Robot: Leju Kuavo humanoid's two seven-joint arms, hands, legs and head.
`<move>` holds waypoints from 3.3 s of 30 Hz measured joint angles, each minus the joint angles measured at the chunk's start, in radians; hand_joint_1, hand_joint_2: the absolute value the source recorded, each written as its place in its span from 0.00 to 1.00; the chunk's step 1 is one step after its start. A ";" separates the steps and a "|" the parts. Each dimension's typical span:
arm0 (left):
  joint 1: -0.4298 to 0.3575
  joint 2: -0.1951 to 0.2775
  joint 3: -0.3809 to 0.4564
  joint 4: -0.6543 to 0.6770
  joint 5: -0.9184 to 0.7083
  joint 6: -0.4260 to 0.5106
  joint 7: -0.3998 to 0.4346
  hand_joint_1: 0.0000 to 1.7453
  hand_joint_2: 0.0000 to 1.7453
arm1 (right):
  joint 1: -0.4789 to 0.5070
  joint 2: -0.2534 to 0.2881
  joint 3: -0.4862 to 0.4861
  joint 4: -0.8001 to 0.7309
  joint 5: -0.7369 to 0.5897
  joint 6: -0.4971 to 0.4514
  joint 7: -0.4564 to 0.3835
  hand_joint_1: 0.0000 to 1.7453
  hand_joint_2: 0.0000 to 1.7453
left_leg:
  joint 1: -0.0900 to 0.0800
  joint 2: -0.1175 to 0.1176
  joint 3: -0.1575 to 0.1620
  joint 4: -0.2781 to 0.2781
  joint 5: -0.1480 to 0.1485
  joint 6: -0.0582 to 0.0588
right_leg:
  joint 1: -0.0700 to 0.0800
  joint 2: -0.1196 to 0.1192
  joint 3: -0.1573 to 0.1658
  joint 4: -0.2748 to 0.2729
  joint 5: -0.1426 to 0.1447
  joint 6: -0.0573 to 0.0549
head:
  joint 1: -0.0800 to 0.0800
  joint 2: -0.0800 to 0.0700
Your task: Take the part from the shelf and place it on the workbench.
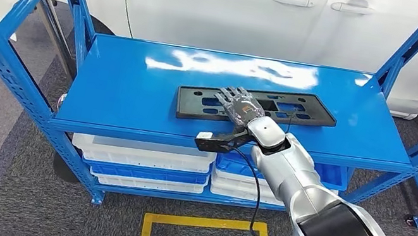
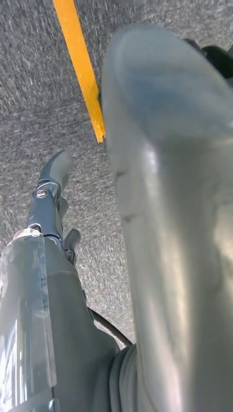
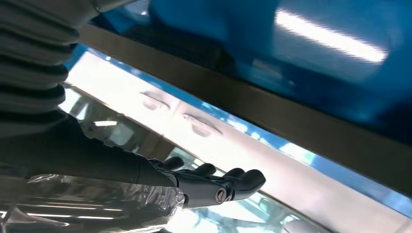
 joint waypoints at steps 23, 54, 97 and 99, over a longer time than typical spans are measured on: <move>-0.003 0.002 0.000 0.000 0.008 0.000 -0.019 0.00 0.00 | -0.065 -0.050 0.037 0.060 0.061 0.201 0.247 1.00 1.00 | -0.001 0.000 -0.005 0.013 -0.010 -0.018 | 0.001 0.004 0.059 -0.111 0.025 -0.002 | 0.000 0.000; -0.013 0.002 0.003 0.000 0.008 0.180 -0.075 0.00 0.00 | -0.160 0.057 -0.264 -0.101 -0.563 0.061 -0.317 1.00 1.00 | 0.000 0.001 -0.022 0.020 -0.001 -0.013 | 0.003 0.000 0.043 -0.083 0.008 0.000 | 0.000 0.000; -0.014 -0.018 0.062 0.000 0.063 0.118 -0.130 0.00 1.00 | 0.726 -0.080 -0.135 -1.175 -1.669 0.573 -0.383 1.00 1.00 | -0.005 0.002 0.011 0.012 -0.015 -0.009 | 0.012 -0.001 0.082 -0.102 0.003 -0.016 | 0.000 0.000; -0.016 -0.019 0.061 0.000 0.061 0.120 -0.123 0.00 1.00 | 0.727 -0.078 -0.140 -1.180 -1.668 0.571 -0.375 1.00 1.00 | -0.004 0.002 0.008 0.013 -0.015 -0.020 | 0.009 -0.003 0.079 -0.110 0.012 -0.022 | 0.000 0.000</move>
